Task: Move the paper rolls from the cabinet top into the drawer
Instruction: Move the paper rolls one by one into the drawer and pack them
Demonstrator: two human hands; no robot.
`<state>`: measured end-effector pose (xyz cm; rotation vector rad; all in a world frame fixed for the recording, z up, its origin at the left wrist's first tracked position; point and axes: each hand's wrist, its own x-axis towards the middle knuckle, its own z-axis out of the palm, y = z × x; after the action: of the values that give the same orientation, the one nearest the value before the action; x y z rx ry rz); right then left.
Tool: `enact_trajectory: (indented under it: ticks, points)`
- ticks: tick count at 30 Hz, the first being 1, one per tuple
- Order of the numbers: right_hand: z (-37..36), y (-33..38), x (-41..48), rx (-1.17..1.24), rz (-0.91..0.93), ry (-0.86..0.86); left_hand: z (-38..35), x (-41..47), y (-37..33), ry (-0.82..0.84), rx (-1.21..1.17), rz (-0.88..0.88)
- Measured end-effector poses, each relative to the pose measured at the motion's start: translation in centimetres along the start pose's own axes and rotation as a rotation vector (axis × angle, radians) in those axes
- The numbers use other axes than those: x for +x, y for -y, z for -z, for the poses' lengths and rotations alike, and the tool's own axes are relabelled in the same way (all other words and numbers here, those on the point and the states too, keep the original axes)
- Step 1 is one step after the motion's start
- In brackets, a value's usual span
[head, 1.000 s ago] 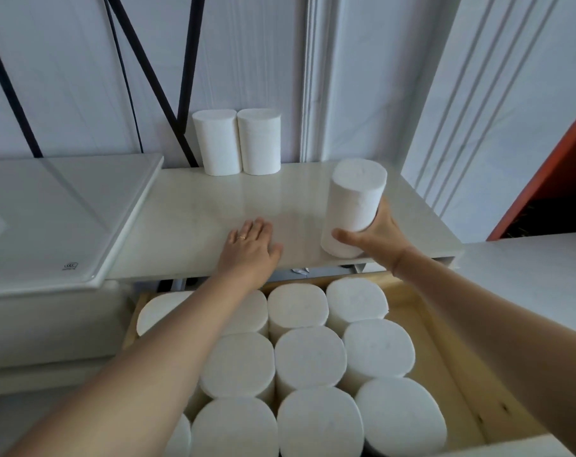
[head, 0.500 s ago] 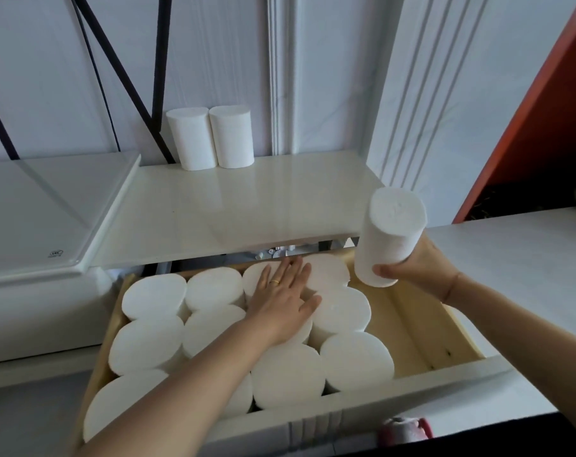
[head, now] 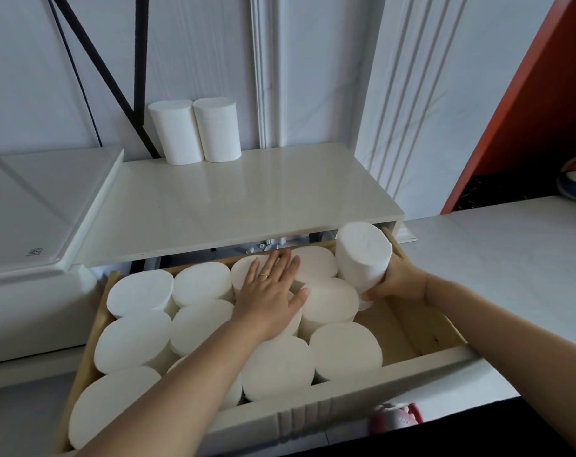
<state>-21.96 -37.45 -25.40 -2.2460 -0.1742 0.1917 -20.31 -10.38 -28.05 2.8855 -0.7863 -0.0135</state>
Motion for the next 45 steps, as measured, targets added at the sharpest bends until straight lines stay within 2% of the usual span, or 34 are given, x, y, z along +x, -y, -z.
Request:
enact_trajectory:
  ticks: [5,9,16,19,23,27,33,37,41,45]
  points:
    - [0.1,-0.4,0.1,0.037,-0.076,0.058,-0.1,0.0,0.1,-0.009,-0.007,0.0]
    - [0.0,-0.9,0.0,-0.142,-0.126,0.066,-0.2,-0.1,0.1,-0.002,-0.005,-0.002]
    - [1.2,0.0,0.6,-0.215,-0.149,0.168,-0.2,-0.1,0.1,-0.009,-0.003,-0.003]
    - [2.1,1.3,1.4,-0.354,-0.137,0.294,-0.2,-0.1,0.1,0.0,-0.009,-0.002]
    - [1.9,2.9,2.6,-0.545,-0.08,0.361,-0.1,0.0,0.1,0.005,-0.004,-0.001]
    - [1.6,2.6,2.6,-0.611,-0.106,0.272,-0.2,-0.1,0.1,0.004,-0.011,0.003]
    - [0.3,1.3,1.0,-0.632,-0.305,-0.091,-0.2,-0.1,0.2,-0.006,-0.003,-0.006]
    - [-0.7,1.6,0.8,-0.732,-0.396,-0.106,-0.1,-0.2,0.1,-0.005,-0.003,-0.008]
    - [1.4,2.0,0.9,-0.593,-0.411,-0.019,0.0,-0.2,0.1,-0.004,-0.01,-0.005]
    - [3.3,2.1,0.5,-0.304,-0.471,0.194,0.0,-0.2,0.1,0.001,-0.014,-0.004]
